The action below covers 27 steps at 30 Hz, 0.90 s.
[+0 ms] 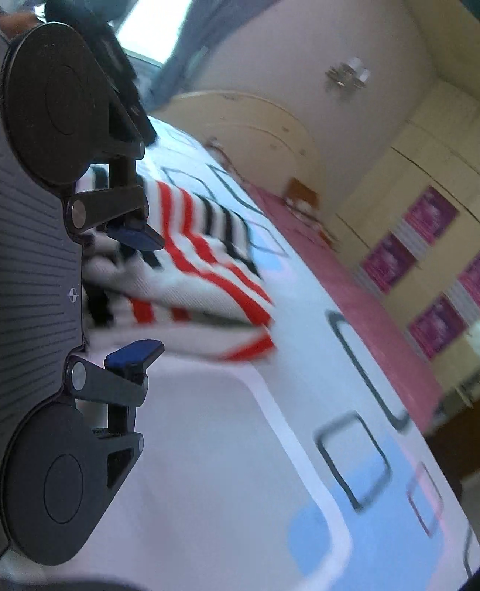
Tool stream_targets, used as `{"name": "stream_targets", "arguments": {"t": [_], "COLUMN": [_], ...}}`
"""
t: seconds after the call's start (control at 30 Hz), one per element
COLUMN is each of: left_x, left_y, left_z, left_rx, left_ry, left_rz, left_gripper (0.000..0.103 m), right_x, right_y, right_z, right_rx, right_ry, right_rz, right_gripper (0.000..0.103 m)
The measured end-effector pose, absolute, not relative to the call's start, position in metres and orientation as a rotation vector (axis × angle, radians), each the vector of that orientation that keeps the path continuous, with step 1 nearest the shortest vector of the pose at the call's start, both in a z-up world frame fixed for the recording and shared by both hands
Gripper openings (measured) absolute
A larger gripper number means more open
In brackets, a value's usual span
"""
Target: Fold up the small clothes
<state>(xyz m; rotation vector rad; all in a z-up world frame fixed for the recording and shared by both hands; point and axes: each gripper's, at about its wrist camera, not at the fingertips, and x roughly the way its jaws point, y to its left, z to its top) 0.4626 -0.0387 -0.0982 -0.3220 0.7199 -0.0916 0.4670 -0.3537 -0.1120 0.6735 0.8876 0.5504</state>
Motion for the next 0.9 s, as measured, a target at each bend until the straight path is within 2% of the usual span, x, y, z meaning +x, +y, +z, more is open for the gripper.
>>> {"name": "stream_targets", "arguments": {"t": [0.23, 0.27, 0.3, 0.37, 0.4, 0.47, 0.6, 0.67, 0.73, 0.77, 0.87, 0.9], "left_x": [0.475, 0.475, 0.473, 0.474, 0.473, 0.471, 0.478, 0.481, 0.481, 0.480, 0.496, 0.505], "left_y": [-0.021, -0.021, -0.020, -0.020, -0.021, -0.029, -0.041, -0.042, -0.037, -0.032, -0.026, -0.024], "left_z": [-0.140, -0.140, -0.138, -0.136, -0.134, -0.131, -0.134, -0.132, -0.125, -0.120, -0.116, -0.116], "left_rx": [-0.359, -0.356, -0.354, -0.348, -0.344, -0.293, -0.212, -0.181, -0.171, -0.183, -0.174, -0.166], "left_ry": [0.827, 0.822, 0.823, 0.819, 0.813, 0.819, 0.859, 0.867, 0.854, 0.827, 0.791, 0.792], "left_rz": [-0.132, -0.135, -0.138, -0.152, -0.171, -0.207, -0.239, -0.253, -0.286, -0.308, -0.329, -0.329], "left_gripper": [0.027, 0.027, 0.027, 0.023, 0.018, 0.017, 0.018, 0.018, 0.017, 0.017, 0.017, 0.017], "right_x": [0.485, 0.486, 0.485, 0.480, 0.475, 0.464, 0.464, 0.461, 0.457, 0.456, 0.475, 0.482], "right_y": [-0.309, -0.303, -0.295, -0.289, -0.290, -0.296, -0.300, -0.298, -0.301, -0.303, -0.305, -0.302], "right_z": [-0.124, -0.122, -0.119, -0.110, -0.106, -0.095, -0.129, -0.128, -0.118, -0.111, -0.097, -0.093], "right_rx": [0.563, 0.512, 0.443, 0.390, 0.373, 0.358, 0.379, 0.387, 0.393, 0.379, 0.328, 0.324], "right_ry": [0.990, 0.998, 0.998, 0.957, 0.928, 0.868, 0.959, 0.940, 0.909, 0.874, 0.800, 0.779], "right_rz": [0.561, 0.547, 0.532, 0.541, 0.548, 0.548, 0.469, 0.454, 0.423, 0.390, 0.312, 0.308], "right_gripper": [0.054, 0.036, 0.027, 0.022, 0.021, 0.021, 0.020, 0.021, 0.030, 0.041, 0.040, 0.028]}}
